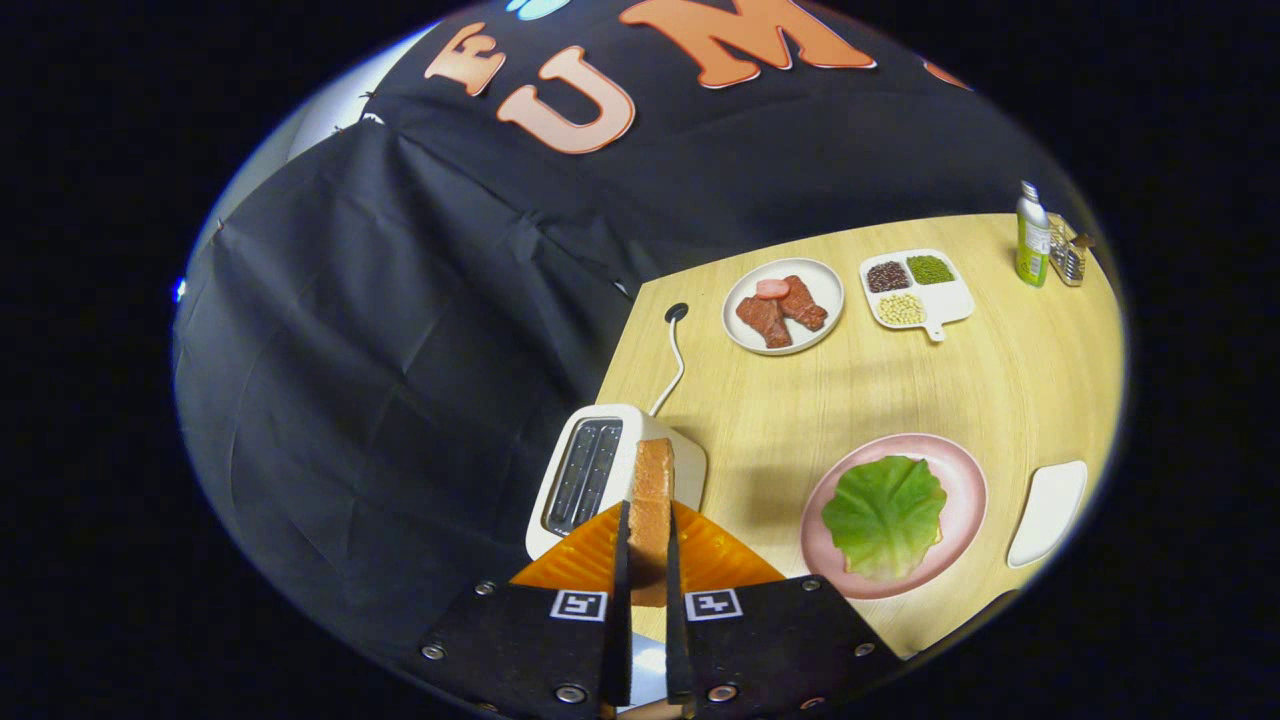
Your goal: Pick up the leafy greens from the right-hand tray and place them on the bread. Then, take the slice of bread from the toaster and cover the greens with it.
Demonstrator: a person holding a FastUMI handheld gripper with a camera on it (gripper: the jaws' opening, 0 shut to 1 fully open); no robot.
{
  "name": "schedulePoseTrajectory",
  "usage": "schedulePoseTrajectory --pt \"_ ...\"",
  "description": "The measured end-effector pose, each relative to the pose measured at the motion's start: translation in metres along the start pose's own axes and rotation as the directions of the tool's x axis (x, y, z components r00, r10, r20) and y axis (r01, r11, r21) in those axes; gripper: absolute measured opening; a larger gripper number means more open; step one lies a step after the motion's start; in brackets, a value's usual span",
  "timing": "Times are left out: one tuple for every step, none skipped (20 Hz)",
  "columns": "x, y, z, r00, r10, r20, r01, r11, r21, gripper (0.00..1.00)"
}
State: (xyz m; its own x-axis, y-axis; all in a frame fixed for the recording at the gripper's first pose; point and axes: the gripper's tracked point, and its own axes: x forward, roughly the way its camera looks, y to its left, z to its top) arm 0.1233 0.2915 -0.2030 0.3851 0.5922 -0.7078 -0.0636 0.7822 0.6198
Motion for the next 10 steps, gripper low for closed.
schedulePoseTrajectory --pt "-0.004 -0.012 0.000 1.000 0.008 0.010 -0.008 1.000 0.016 0.14" --pt "-0.008 -0.025 0.001 1.000 0.008 0.020 -0.009 0.999 0.033 0.14" --pt "-0.009 -0.038 0.002 1.000 0.006 0.030 -0.008 0.999 0.049 0.14" --pt "-0.012 -0.051 0.000 0.999 0.004 0.033 -0.006 0.998 0.067 0.14" --pt "-0.014 -0.062 0.001 0.999 0.003 0.039 -0.006 0.997 0.083 0.14" --pt "-0.017 -0.072 -0.002 0.999 0.006 0.040 -0.009 0.995 0.097 0.14" --pt "-0.018 -0.082 0.001 0.999 0.006 0.051 -0.012 0.994 0.106 0.14" --pt "-0.017 -0.089 -0.002 0.999 0.007 0.053 -0.013 0.994 0.112 0.13" --pt "-0.016 -0.095 -0.003 0.998 0.015 0.056 -0.021 0.993 0.114 0.13" --pt "-0.017 -0.100 -0.007 0.998 0.024 0.054 -0.030 0.993 0.111 0.13"
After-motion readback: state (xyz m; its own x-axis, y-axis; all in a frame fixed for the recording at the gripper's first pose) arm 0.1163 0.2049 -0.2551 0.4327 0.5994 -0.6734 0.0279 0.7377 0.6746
